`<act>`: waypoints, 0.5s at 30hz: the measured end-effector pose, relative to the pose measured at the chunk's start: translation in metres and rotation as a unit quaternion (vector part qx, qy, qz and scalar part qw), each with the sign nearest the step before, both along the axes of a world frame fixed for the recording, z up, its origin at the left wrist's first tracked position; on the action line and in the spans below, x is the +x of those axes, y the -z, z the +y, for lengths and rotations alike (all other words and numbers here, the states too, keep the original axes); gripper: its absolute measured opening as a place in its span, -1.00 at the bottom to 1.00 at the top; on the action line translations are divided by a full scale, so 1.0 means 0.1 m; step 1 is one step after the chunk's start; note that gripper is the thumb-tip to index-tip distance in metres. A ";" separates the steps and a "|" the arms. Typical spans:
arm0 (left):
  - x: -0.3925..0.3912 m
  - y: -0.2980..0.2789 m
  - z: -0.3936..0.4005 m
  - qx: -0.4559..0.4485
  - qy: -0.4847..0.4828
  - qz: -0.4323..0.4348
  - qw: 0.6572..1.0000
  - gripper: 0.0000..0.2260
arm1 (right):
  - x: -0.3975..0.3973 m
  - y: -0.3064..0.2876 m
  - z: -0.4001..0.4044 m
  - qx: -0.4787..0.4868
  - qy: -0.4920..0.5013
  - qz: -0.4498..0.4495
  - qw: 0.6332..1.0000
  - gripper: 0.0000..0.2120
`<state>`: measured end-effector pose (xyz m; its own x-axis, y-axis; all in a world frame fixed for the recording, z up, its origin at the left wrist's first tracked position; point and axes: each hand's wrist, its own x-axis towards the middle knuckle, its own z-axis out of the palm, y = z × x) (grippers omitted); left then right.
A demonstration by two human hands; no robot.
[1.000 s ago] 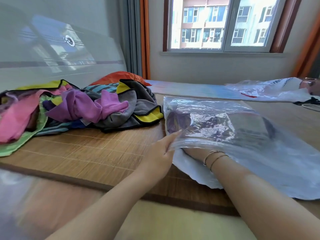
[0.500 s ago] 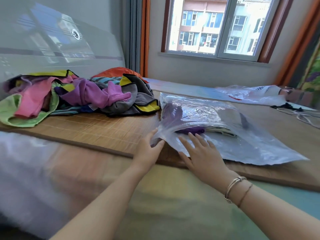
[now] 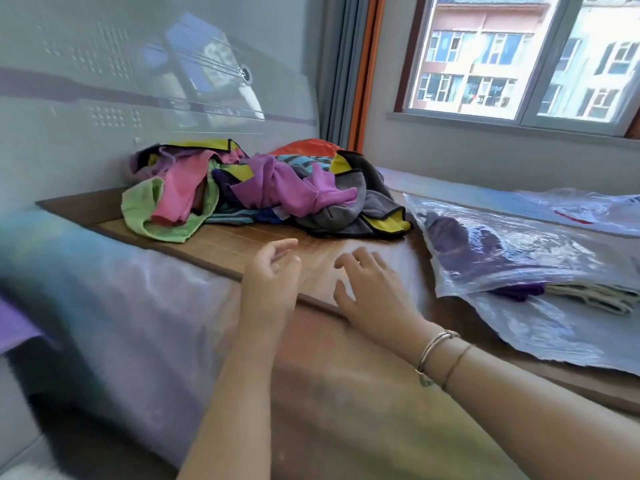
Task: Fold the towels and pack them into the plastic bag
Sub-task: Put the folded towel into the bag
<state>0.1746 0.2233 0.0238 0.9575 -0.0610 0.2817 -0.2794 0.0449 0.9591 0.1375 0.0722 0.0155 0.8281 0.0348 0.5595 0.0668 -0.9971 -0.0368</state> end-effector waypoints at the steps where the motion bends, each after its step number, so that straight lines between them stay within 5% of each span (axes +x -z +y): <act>1: 0.07 0.03 0.07 0.007 -0.012 0.004 1.000 -0.76 | 0.24 0.03 0.06 0.039 -0.001 0.015 0.999 -0.75; 8: 0.47 0.20 0.17 0.042 -0.018 0.048 0.998 -0.75 | 1.56 -0.07 0.03 0.174 0.032 0.047 0.983 -0.64; 15: 0.66 0.33 -0.01 0.116 -0.048 0.062 0.990 -0.78 | 2.16 -0.38 -0.18 0.120 0.082 0.103 0.984 -0.64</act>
